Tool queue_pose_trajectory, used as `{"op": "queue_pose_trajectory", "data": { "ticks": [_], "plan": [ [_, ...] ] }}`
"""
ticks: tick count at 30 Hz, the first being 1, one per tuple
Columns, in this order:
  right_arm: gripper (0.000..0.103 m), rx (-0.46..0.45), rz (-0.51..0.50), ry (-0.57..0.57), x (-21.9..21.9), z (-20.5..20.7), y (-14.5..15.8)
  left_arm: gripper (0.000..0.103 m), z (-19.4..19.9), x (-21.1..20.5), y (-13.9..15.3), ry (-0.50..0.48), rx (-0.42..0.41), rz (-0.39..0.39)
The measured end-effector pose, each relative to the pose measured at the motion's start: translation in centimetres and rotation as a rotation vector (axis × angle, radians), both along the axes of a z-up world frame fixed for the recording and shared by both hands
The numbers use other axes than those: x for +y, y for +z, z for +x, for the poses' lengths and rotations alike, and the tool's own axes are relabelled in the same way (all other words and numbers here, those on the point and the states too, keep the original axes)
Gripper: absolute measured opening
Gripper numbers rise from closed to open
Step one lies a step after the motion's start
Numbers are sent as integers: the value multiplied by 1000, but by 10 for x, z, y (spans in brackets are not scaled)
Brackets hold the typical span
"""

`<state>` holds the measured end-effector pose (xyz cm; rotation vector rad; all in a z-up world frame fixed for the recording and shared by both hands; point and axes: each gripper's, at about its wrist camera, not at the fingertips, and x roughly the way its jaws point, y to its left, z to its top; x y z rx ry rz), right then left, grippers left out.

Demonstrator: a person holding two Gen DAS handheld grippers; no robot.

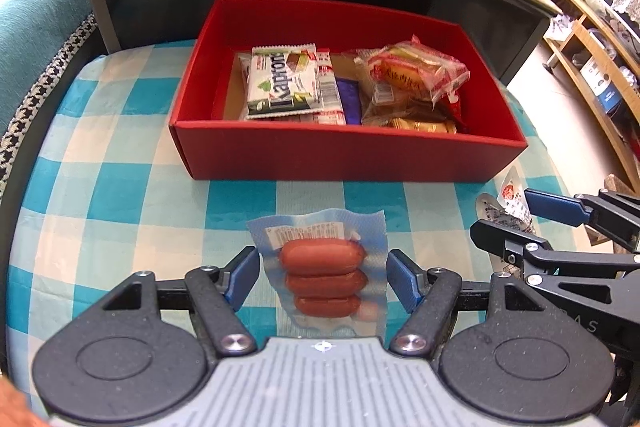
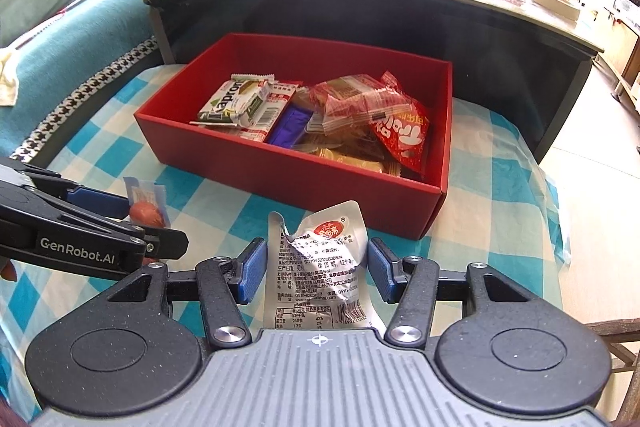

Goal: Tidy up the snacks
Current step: 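Lift and carry the sausage pack with the left tool while the right carries the sachet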

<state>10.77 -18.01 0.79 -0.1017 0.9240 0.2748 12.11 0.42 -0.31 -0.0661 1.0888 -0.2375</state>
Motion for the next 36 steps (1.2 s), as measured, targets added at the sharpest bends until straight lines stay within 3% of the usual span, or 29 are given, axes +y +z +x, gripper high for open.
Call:
{"op": "queue_pose_trajectory", "data": {
  "ticks": [2,9,12,16,19,21,23,25,27,33,36],
  "plan": [
    [62,-6,3,-2,0,0,2,75,2,2,3,3,7,-28],
    [62,-1,1,-3,0,1,1,74,10,4,-9,19,55,-31],
    [62,8,2,-6,1,3,-1,83,22,-4,-16,7,79,-52],
    [62,12,7,-7,0,3,0,95,31,-22,-28,-32,74,58],
    [62,19,10,-12,-3,4,-1,103,34,-32,-45,-70,94,91],
    [62,22,10,-15,-5,5,-2,103,29,-39,-47,-80,68,129],
    [62,23,12,-18,-6,6,-2,95,25,-43,-46,-89,54,162],
    [62,17,17,-21,-8,5,0,84,24,-39,-41,-73,61,132],
    [62,9,22,-24,-10,5,2,82,24,-30,-37,-47,86,73],
    [62,-2,27,-24,-11,4,5,67,20,-26,-24,-37,61,39],
    [62,-1,28,-24,-11,4,5,66,21,-25,-23,-53,65,34]
  ]
}}
